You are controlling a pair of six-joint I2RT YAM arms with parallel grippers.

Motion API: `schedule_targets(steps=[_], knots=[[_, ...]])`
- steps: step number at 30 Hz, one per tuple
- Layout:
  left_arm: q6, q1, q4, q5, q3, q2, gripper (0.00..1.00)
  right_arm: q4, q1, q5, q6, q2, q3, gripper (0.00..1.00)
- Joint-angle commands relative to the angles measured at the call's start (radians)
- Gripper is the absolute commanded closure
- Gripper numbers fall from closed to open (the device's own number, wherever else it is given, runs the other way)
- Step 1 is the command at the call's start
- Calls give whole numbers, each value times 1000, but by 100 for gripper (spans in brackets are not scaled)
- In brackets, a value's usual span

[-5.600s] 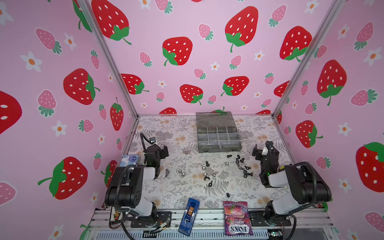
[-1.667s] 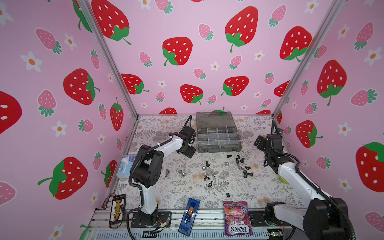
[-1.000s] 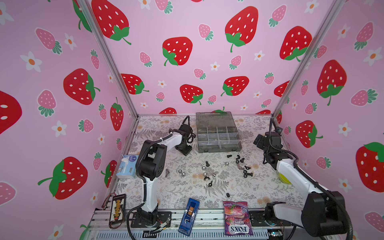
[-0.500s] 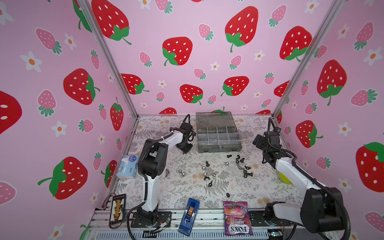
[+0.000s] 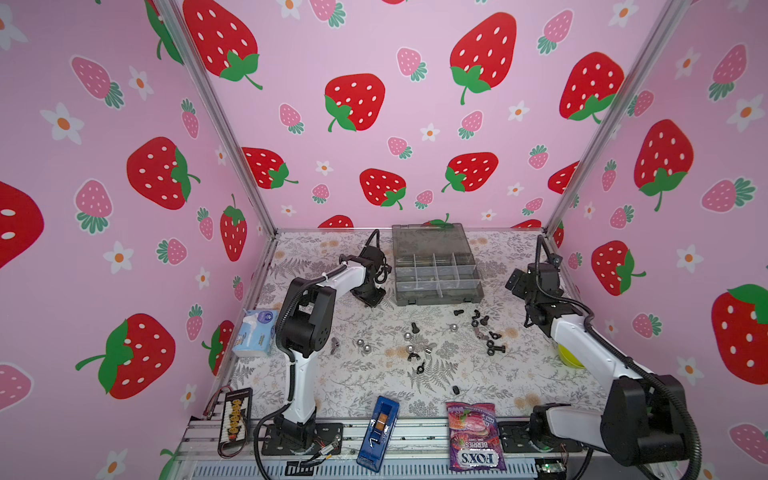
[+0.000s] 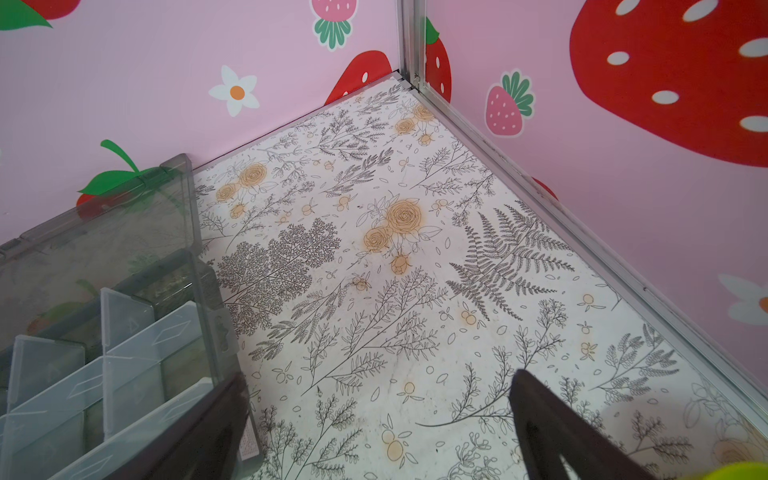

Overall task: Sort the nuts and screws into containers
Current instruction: 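Lift the wing nut with the left gripper and carry it over the box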

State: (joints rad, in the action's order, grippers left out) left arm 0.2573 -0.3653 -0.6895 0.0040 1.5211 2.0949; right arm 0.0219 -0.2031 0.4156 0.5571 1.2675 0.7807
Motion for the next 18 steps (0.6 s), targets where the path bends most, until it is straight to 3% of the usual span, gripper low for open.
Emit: schedule_targets(steps=[1, 9, 18], knots=[[23, 0, -85, -4, -22, -2, 74, 18, -4, 26, 23, -20, 19, 0], [23, 2, -73, 17, -47, -12, 86, 16, -4, 32, 24, -30, 21, 0], [-20, -4, -40, 38, -56, -111, 90, 16, -5, 22, 26, -35, 29, 0]])
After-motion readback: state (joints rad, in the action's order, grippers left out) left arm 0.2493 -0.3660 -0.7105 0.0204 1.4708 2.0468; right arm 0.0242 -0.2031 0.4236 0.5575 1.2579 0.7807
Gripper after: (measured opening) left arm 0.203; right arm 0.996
